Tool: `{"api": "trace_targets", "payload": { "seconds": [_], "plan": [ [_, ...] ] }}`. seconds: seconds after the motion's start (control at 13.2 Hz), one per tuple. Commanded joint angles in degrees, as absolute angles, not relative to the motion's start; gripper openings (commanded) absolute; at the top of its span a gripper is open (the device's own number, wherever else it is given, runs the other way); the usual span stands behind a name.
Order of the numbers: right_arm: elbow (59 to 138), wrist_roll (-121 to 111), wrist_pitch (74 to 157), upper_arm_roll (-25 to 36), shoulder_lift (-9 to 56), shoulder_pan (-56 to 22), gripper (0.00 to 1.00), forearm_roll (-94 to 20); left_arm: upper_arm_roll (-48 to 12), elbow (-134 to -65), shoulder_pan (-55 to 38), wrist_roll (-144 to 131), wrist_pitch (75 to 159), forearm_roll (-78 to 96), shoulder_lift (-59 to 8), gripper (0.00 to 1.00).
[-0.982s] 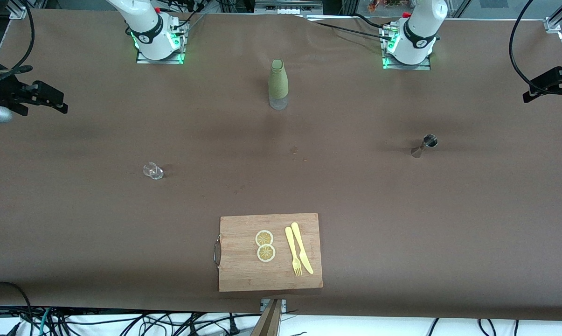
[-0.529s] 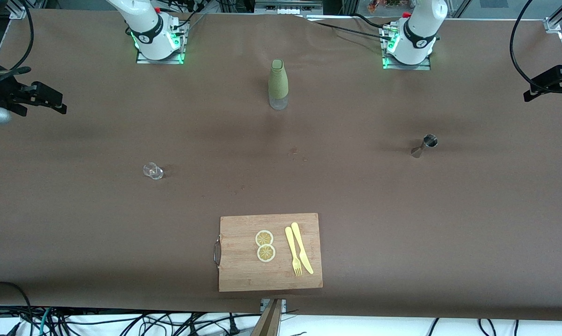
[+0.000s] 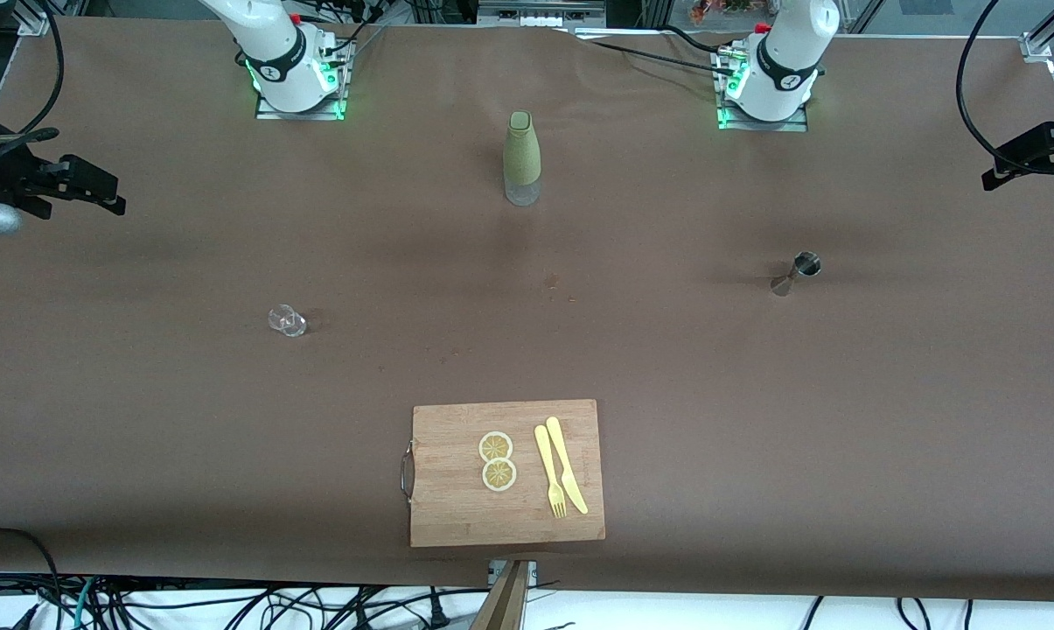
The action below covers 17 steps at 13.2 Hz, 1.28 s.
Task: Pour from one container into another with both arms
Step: 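Move both grippers out from rest toward the beaker and jigger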
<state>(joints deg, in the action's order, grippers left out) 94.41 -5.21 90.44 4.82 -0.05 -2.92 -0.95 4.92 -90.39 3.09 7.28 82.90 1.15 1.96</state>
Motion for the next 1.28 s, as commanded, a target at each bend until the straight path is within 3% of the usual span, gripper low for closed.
{"api": "trace_targets", "payload": {
  "seconds": [0.0,0.15,0.53,0.98,1.21],
  "plan": [
    [93.16,-5.53,89.82,5.01,0.44,-2.55,1.0,-1.85,4.66,-90.96,3.69,10.88,82.18,1.49,2.64,1.0],
    [93.43,-10.69,89.91,6.23,0.61,-2.2,1.0,-2.19,4.75,-91.14,3.69,14.05,82.44,1.06,2.64,1.0],
    [93.6,-35.01,89.47,14.57,6.58,-1.14,1.0,-17.03,4.75,-91.41,4.3,14.15,82.97,1.14,2.64,1.0],
    [93.78,-68.33,87.89,15.03,18.97,5.27,1.0,-33.38,5.36,-95.97,8.52,28.61,91.57,2.89,1.68,1.0],
    [93.87,-83.18,87.72,15.03,25.12,6.68,1.0,-39.44,5.45,-97.02,13.44,45.12,95.78,9.21,-3.06,1.0]
  ]
}}
